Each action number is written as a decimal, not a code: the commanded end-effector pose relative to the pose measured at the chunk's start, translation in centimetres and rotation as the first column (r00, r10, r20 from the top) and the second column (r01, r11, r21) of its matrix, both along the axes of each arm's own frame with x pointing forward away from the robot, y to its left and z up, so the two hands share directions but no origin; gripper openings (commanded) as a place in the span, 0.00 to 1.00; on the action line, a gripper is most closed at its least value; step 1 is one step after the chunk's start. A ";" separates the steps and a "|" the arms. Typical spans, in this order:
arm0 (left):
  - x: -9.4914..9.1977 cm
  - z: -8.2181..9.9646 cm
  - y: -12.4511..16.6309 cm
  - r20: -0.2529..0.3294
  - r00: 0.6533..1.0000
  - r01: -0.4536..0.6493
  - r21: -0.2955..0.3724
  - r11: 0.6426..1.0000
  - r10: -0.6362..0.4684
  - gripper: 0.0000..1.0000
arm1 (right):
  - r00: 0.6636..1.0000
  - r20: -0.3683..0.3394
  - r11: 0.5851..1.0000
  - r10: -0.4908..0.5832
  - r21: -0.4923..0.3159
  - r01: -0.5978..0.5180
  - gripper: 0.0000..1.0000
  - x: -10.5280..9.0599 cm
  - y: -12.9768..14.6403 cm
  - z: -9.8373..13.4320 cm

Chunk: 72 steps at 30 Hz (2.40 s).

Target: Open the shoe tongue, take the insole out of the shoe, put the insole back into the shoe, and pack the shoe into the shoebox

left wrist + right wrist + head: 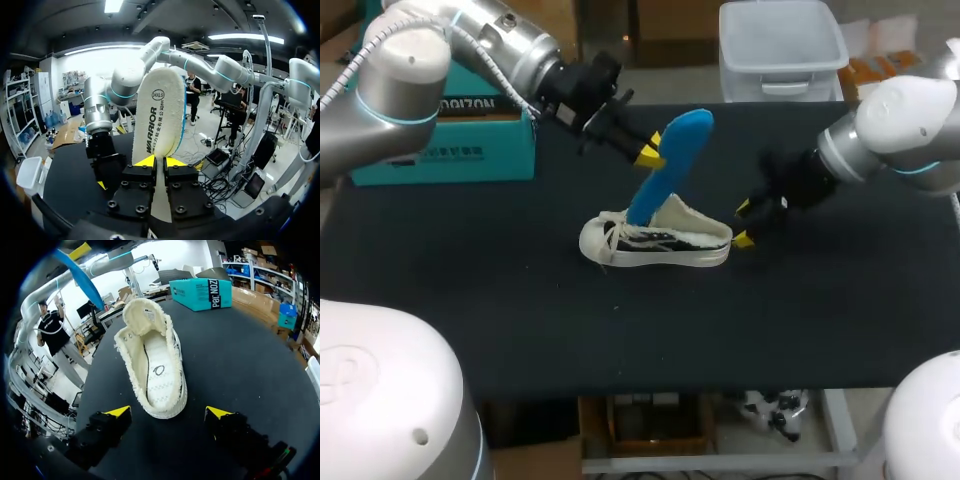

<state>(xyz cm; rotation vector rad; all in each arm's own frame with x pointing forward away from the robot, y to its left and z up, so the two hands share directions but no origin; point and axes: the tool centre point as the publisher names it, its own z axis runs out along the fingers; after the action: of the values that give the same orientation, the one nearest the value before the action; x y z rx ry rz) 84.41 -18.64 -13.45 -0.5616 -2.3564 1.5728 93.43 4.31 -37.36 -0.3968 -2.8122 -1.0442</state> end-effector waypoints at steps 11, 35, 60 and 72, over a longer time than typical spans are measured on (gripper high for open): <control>-0.4 -0.3 10.1 -0.033 0.997 -0.066 -0.053 0.996 0.064 0.00 | 0.996 -0.072 0.920 0.048 -0.385 -0.072 1.00 1.6 5.0 4.6; 0.6 -5.2 17.8 -0.081 0.976 -0.198 0.040 0.979 0.201 0.00 | 0.996 -0.075 0.799 0.040 -0.596 -0.077 1.00 3.3 11.1 2.1; 1.1 -5.6 18.4 -0.068 0.979 -0.189 0.055 0.980 0.192 0.00 | 0.988 -0.087 0.700 -0.131 -0.714 0.030 0.00 2.1 11.4 1.8; 1.4 -3.2 15.9 -0.030 0.998 -0.046 0.030 0.998 0.047 0.00 | 0.913 -0.062 0.698 -0.403 -0.666 0.263 0.00 -0.8 10.6 4.2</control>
<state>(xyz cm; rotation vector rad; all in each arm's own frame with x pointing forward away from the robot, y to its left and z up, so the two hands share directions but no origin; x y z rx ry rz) 84.79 -2.29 -16.89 -0.4398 -2.4130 1.5836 93.79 15.68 -33.97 -0.9982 -2.8649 0.1015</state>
